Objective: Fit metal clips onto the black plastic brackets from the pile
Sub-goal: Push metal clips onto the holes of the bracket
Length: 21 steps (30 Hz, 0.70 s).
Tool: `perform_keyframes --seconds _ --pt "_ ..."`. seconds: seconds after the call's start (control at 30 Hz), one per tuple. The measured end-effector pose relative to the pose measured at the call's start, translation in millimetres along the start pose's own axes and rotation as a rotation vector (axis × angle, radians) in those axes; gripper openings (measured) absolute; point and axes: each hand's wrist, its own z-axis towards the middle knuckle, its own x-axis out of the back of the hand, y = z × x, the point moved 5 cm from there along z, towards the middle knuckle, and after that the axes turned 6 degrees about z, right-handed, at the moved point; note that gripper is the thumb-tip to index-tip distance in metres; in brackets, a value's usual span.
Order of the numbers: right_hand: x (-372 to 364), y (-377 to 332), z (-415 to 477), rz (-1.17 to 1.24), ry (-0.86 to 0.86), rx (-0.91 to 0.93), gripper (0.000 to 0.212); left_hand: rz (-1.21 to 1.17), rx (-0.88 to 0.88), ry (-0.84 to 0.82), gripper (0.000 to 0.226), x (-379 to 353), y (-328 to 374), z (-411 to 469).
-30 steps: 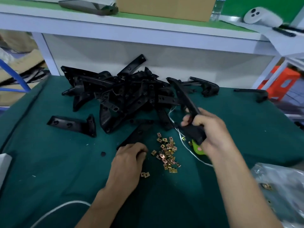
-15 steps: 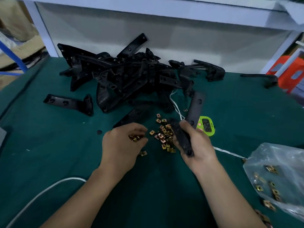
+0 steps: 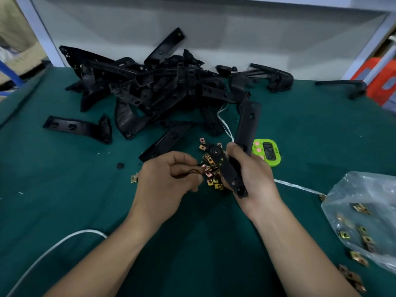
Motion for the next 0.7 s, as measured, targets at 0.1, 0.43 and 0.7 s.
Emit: perform_keyframes --seconds 0.1,0.43,0.7 --pt "-2 1 -2 -0.040 -0.021 0.016 0.012 -0.014 -0.015 -0.071 0.025 -3 4 0" --pt "-2 -1 -5 -0.068 -0.022 0.014 0.013 -0.143 -0.007 -0.122 0.023 -10 9 0" --pt "-1 -2 -5 -0.078 -0.040 0.021 0.017 -0.207 0.059 -0.190 0.012 -16 8 -1"
